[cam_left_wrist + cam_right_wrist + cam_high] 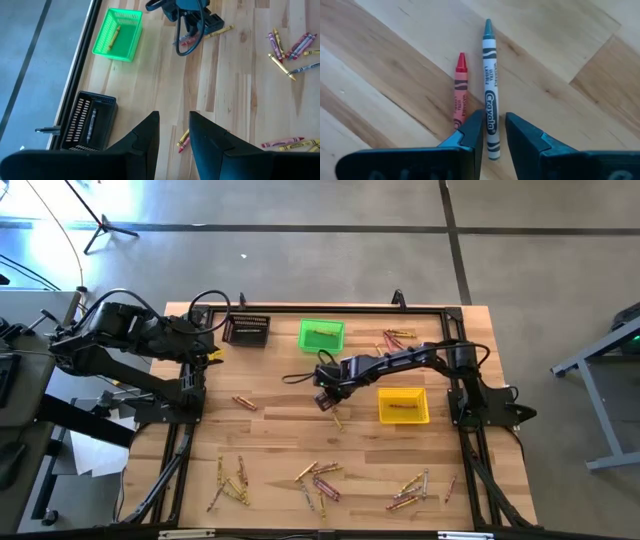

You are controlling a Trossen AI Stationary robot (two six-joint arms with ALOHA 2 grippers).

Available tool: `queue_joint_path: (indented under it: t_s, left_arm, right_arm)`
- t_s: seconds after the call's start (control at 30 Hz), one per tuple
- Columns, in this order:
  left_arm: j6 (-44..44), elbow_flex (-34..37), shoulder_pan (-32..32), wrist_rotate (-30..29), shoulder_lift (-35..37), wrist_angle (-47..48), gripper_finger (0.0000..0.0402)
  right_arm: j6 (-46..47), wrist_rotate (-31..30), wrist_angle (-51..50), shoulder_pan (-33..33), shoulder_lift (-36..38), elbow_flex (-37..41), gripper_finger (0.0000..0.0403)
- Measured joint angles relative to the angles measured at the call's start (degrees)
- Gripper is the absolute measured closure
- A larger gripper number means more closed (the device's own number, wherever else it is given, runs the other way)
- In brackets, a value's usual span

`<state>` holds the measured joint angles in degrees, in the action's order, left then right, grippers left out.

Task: Sort crayons
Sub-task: Put the gray crayon into the black basket

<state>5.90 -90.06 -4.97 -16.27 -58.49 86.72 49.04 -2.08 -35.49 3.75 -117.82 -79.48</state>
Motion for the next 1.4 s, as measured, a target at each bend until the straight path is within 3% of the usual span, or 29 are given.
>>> queue_joint_path:
  t_s: [0.2,0.37,0.47,0.73,1.03,1.23,1.4]
  left_arm:
    - [-0.01,0.0,0.0,0.0,0.01,0.0,0.031]
    - [-0.01,0.0,0.0,0.02,0.01,0.04,0.031]
    - [-0.02,0.0,0.0,0.01,0.01,0.3,0.031]
    - [-0.04,0.0,0.0,0.02,0.01,0.7,0.031]
    - [-0.14,0.0,0.0,0.02,0.01,0.68,0.031]
    - [-0.14,0.0,0.0,0.02,0.01,0.66,0.031]
    - [-0.13,-0.02,-0.01,0.01,0.01,0.36,0.031]
  right_arm:
    - [1.53,-1.99,-0.76,-0.16,-0.37,-0.13,0.0335]
    - [2.14,-1.74,-0.43,0.0,-0.35,-0.11,0.0386]
    - [2.06,-0.6,-0.94,0.32,-0.59,-1.23,0.0389]
    - [-5.58,-2.05,1.87,2.05,-0.79,-13.02,0.0395]
    - [-16.68,-3.92,14.36,8.28,-0.72,-26.21,0.0397]
    - [-19.93,-3.73,18.49,11.22,-1.59,-28.84,0.0398]
    - [-18.22,-1.97,23.51,12.74,-6.89,-28.88,0.0397]
